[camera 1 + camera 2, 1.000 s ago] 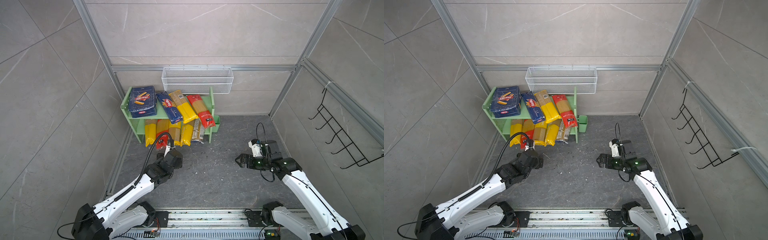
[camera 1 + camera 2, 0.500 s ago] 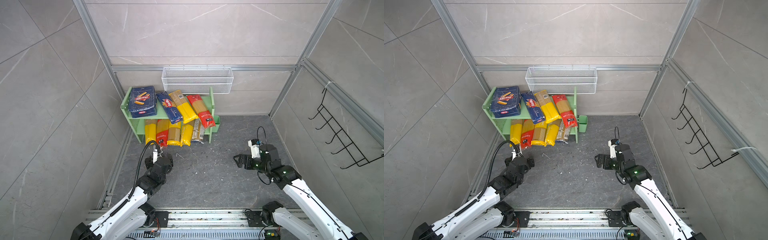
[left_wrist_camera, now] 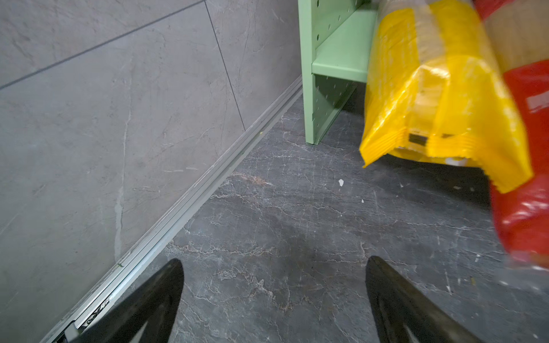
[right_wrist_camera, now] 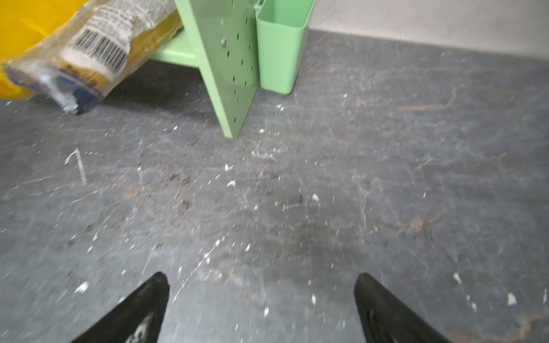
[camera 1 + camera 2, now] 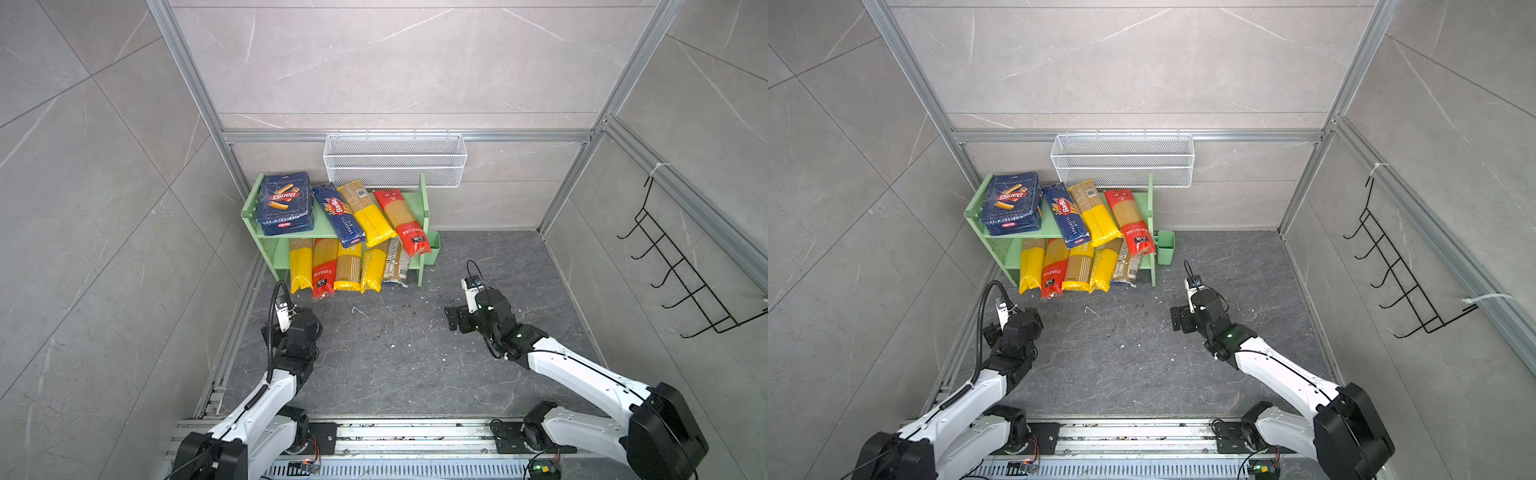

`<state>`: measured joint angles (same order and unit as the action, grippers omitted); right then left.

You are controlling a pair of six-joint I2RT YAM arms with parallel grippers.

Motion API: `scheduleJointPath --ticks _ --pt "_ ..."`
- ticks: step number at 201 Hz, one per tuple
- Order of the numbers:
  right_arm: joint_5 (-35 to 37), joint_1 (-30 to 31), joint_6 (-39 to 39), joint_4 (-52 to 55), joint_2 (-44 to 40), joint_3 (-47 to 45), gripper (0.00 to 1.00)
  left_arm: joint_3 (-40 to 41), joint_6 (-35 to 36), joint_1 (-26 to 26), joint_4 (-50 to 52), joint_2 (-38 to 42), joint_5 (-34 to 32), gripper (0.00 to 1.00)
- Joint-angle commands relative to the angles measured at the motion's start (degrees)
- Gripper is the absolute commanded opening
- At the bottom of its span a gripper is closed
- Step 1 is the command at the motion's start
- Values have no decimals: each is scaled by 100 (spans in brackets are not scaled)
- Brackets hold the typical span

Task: Arrange pasta packages on shelves
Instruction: Reset both arms

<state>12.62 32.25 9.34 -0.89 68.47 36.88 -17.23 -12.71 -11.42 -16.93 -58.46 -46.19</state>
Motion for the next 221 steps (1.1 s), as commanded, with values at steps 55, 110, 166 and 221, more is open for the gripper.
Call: scheduleJointPath --ticks 55,110,166,221 --pt "1304 -153 -563 -1667 -110 -762 100 65 1020 620 -3228 -1881 1380 96" --pt "1106 -931 -433 -1797 -131 -829 99 -221 1329 580 -3347 -2479 1875 96" --pt "1497 -1448 -404 -2414 122 -1063 100 225 1567 548 -4168 -2471 2364 93" --pt "1745 -1850 -398 -2951 442 -1308 100 1072 2185 181 -6227 -2978 2881 100"
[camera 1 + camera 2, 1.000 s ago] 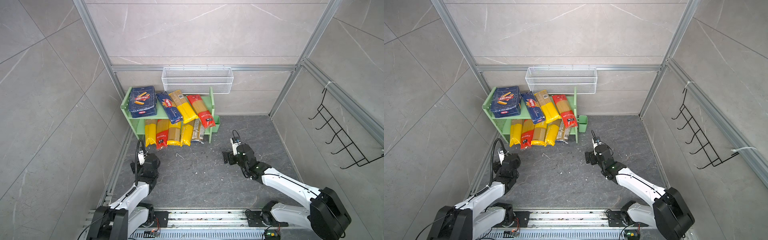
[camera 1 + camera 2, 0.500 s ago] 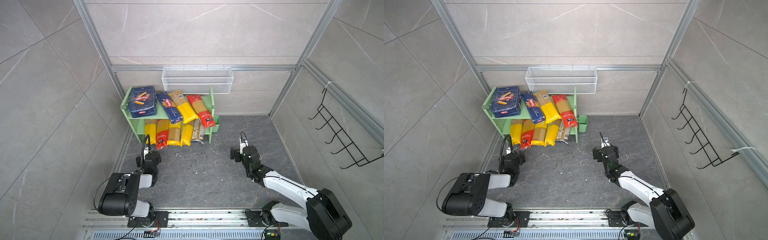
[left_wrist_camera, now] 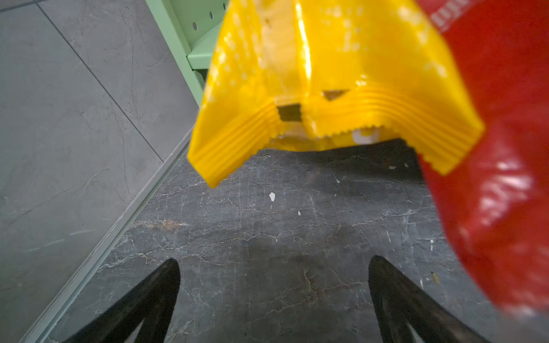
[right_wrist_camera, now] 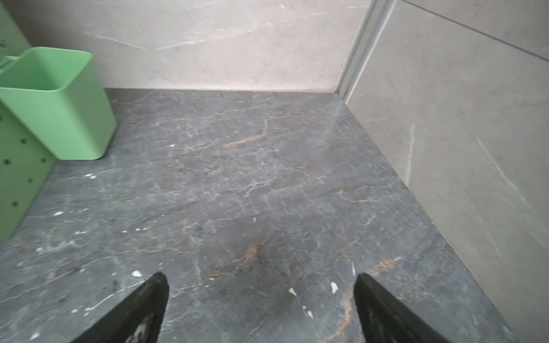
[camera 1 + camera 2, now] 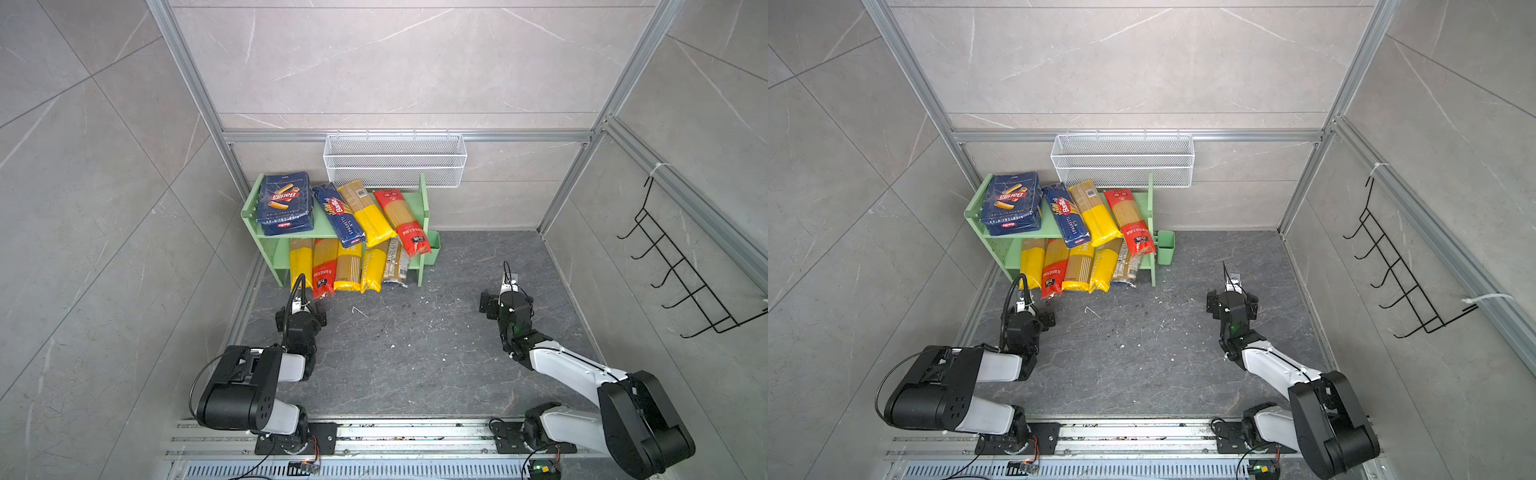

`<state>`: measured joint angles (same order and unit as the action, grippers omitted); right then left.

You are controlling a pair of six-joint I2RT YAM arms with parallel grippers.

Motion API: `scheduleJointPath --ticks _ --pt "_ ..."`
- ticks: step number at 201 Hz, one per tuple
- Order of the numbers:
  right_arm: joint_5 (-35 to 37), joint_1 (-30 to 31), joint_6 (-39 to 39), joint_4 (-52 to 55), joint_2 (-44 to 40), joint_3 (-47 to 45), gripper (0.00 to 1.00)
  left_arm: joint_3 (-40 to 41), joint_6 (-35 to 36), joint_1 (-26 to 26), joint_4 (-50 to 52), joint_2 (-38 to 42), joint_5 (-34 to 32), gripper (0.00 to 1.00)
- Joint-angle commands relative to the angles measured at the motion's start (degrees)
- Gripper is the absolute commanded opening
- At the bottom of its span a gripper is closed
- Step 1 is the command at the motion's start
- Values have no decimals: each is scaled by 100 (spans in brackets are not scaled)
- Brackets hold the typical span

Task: Arrange pasta packages on shelves
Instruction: Reset both arms

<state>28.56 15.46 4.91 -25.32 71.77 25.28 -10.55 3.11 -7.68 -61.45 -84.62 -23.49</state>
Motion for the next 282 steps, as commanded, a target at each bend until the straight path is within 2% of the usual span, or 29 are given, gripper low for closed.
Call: scheduleJointPath --ticks 1,34,49,60,70,76,84,93,104,117,130,153,282 --pt "151 -178 41 -517 115 -156 100 426 629 -196 -1831 -384 666 100" --pt "33 -304 -194 -1721 618 -499 100 417 590 -161 -1963 -560 730 100" --pt "-284 -340 -332 -2390 992 -641 99 283 530 -38 -1876 -655 829 100" --pt "-601 -342 -556 -2797 1278 -635 99 222 461 20 -1472 -483 925 100" --pt "-808 -406 -465 -2265 1184 -493 99 4 362 162 -969 -332 1128 100" --pt "-1240 -510 -443 -2101 1171 -438 99 -154 286 275 -508 -236 1278 100" --pt "-1675 -676 -447 -2278 1409 -431 99 -322 190 406 -35 -141 1463 100" --pt "-1956 -815 -471 -2947 1652 -569 100 -412 165 468 45 -181 1522 100" --pt "-2024 -846 -428 -2295 1444 -453 100 -439 141 487 127 -165 1544 100" --pt "-2062 -870 -430 -2752 1592 -527 100 -472 113 516 186 -164 1568 100" --pt "-2069 -876 -423 -2407 1476 -473 100 -633 19 588 517 -164 1562 100" --pt "-2038 -876 -437 -2547 1519 -500 100 -936 -240 830 1061 -178 1644 100" --pt "-2021 -878 -462 -2530 1498 -503 99 -960 -324 842 1117 -176 1457 100"
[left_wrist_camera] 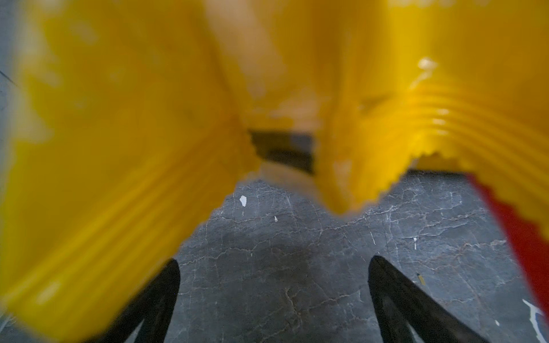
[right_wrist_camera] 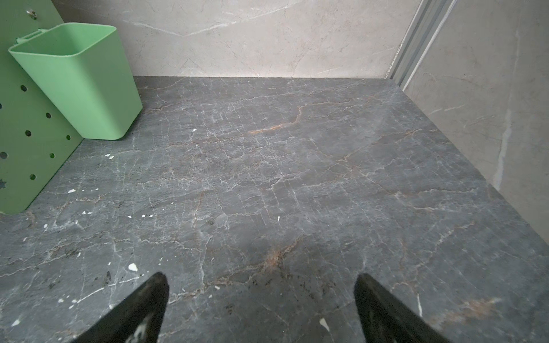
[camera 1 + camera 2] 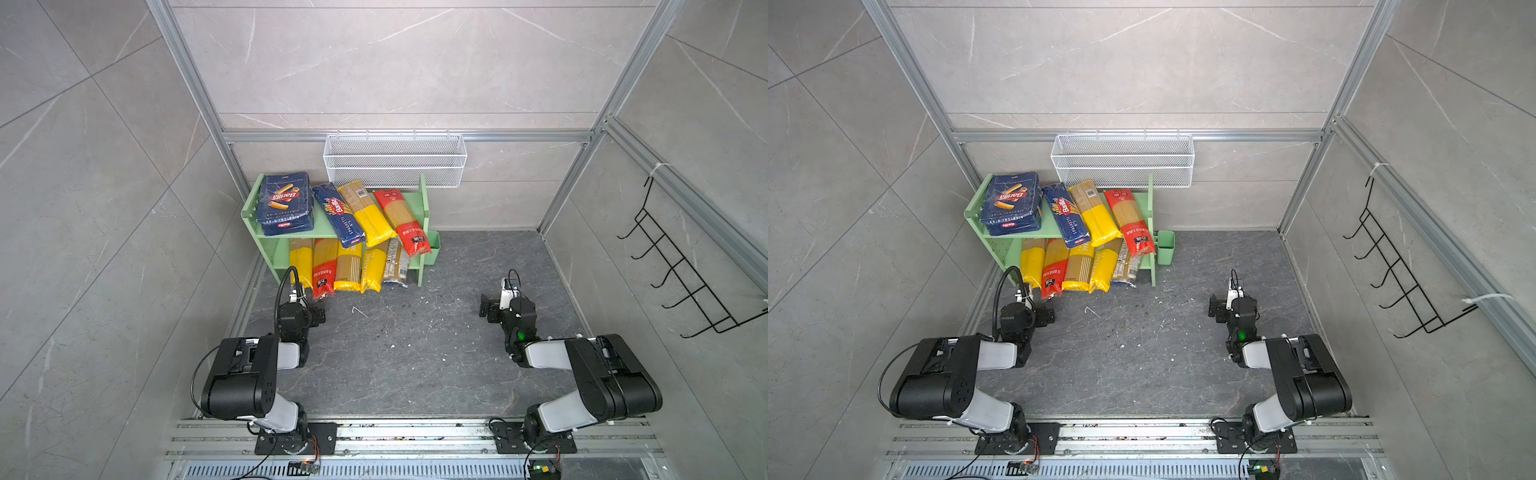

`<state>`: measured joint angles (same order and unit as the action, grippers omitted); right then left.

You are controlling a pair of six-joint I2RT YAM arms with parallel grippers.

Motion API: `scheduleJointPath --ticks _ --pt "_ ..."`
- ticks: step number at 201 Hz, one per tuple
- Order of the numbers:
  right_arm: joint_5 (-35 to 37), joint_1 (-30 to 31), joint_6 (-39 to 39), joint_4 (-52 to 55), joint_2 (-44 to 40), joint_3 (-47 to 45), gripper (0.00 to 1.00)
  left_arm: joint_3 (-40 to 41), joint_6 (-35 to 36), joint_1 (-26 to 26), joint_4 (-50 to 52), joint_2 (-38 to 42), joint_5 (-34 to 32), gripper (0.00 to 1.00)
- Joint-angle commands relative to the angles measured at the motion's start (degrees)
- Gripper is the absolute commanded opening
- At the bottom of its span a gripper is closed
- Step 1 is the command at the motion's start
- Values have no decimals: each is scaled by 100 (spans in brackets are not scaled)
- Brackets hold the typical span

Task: Arrange pasta packages on shelves
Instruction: Reset both arms

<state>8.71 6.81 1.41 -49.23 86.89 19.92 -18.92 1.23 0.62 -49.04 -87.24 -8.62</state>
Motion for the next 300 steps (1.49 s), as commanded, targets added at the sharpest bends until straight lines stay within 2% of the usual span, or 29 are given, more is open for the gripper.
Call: scheduleJointPath --ticks 1,20,28,49,60,300 --pt "-36 -13 -113 -139 -14 31 99 -117 -134 10 -129 85 -23 100" --pt "-47 -13 -113 -139 -14 30 100 -117 -135 21 -123 89 -10 100" --pt "-485 -20 -209 -118 0 52 100 -121 -134 28 -129 85 27 100" --pt "-981 -113 -294 -91 1 61 99 -108 -6 146 -102 120 717 100" --pt "-1113 -185 -271 -61 -1 80 99 -110 3 168 -98 112 787 100" --pt "-1085 -203 -259 -42 -6 98 100 -138 -41 224 -29 120 824 100"
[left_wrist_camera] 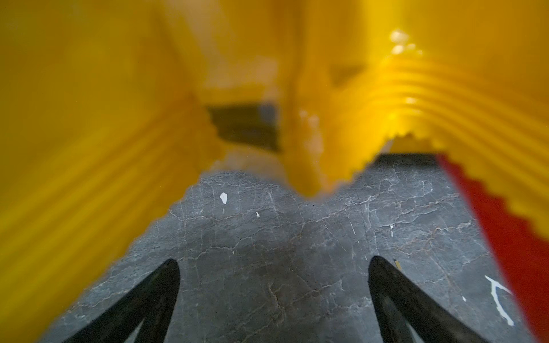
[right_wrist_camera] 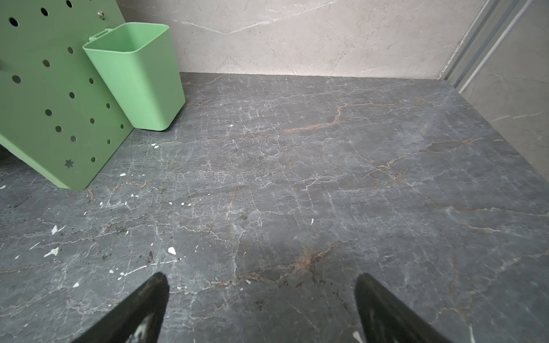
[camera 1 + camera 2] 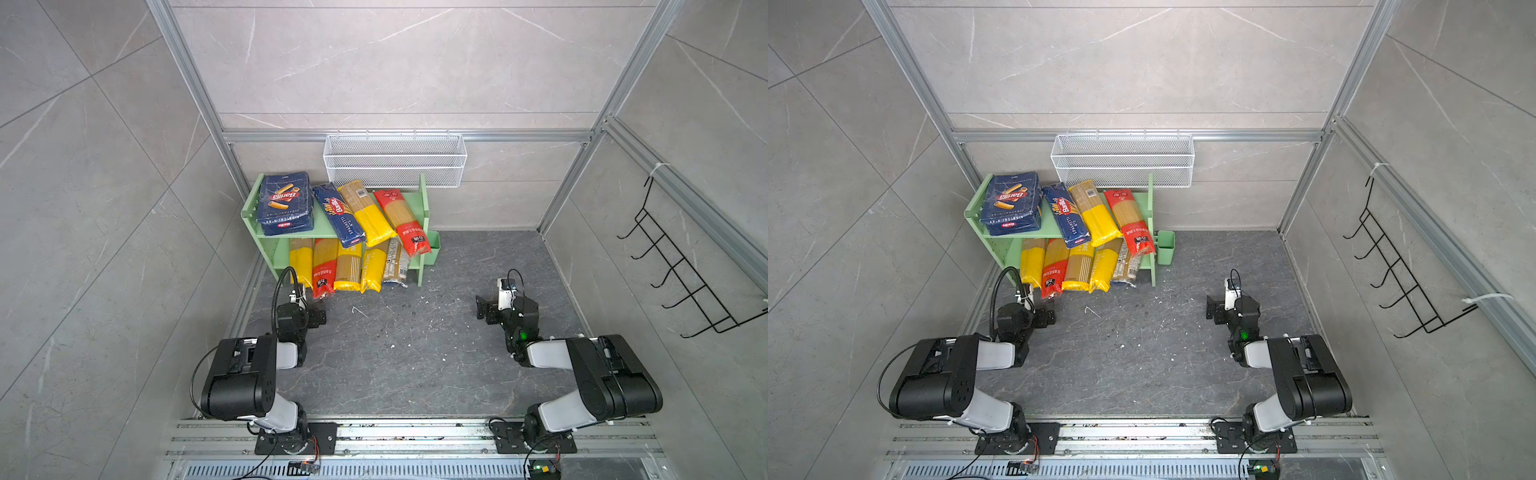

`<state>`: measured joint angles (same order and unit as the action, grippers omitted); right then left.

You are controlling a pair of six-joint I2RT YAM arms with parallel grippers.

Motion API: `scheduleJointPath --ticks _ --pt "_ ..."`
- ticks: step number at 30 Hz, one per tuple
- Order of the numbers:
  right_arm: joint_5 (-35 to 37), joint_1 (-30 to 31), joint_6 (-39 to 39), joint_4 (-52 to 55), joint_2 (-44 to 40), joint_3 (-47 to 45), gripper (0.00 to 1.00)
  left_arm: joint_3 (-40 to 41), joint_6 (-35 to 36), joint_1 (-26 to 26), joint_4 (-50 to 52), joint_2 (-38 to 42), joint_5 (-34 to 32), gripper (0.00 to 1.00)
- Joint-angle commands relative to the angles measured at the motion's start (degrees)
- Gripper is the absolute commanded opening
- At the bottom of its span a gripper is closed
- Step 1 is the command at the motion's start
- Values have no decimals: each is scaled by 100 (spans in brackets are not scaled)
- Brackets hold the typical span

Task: Arrange pasta packages on shelves
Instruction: Reset both arms

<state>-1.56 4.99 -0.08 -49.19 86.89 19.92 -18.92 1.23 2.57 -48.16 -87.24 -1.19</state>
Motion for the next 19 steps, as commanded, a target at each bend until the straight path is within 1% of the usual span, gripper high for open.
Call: scheduleJointPath --ticks 1,19 --pt "-56 -19 -113 -47 -6 94 100 -143 -43 27 -116 120 78 100" --pt "-57 -17 -115 -29 3 99 100 -147 -44 25 -117 120 84 100"
